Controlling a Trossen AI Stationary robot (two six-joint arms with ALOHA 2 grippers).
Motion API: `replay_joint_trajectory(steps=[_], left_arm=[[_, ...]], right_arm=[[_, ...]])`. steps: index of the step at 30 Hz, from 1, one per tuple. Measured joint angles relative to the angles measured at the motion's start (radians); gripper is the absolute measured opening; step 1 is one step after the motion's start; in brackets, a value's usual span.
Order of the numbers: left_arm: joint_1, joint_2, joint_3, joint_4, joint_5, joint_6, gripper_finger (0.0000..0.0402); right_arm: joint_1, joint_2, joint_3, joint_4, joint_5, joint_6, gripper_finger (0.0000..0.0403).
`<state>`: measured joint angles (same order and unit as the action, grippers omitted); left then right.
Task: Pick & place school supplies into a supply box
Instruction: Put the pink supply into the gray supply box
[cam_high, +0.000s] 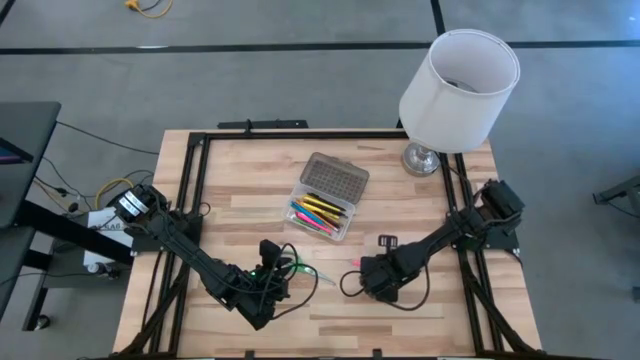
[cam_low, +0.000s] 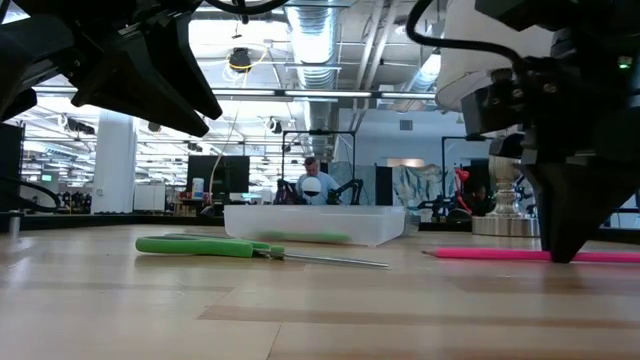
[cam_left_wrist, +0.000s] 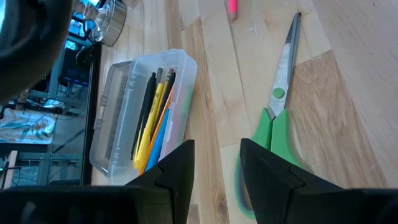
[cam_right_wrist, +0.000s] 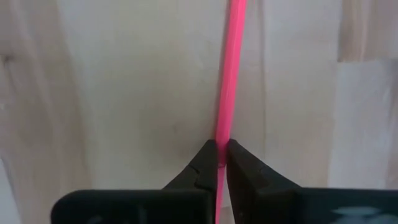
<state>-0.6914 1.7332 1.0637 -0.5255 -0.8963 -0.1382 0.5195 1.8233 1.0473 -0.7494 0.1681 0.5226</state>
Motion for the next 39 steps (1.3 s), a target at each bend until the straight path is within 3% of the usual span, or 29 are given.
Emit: replay_joint_trajectory(steps=[39], left_arm=[[0.000, 0.000, 0.000, -0.008, 0.000, 0.000, 0.0125]], right_arm=[[0.031, -0.002, 0.024, -0.040, 0.063, -0.061, 0.0001]])
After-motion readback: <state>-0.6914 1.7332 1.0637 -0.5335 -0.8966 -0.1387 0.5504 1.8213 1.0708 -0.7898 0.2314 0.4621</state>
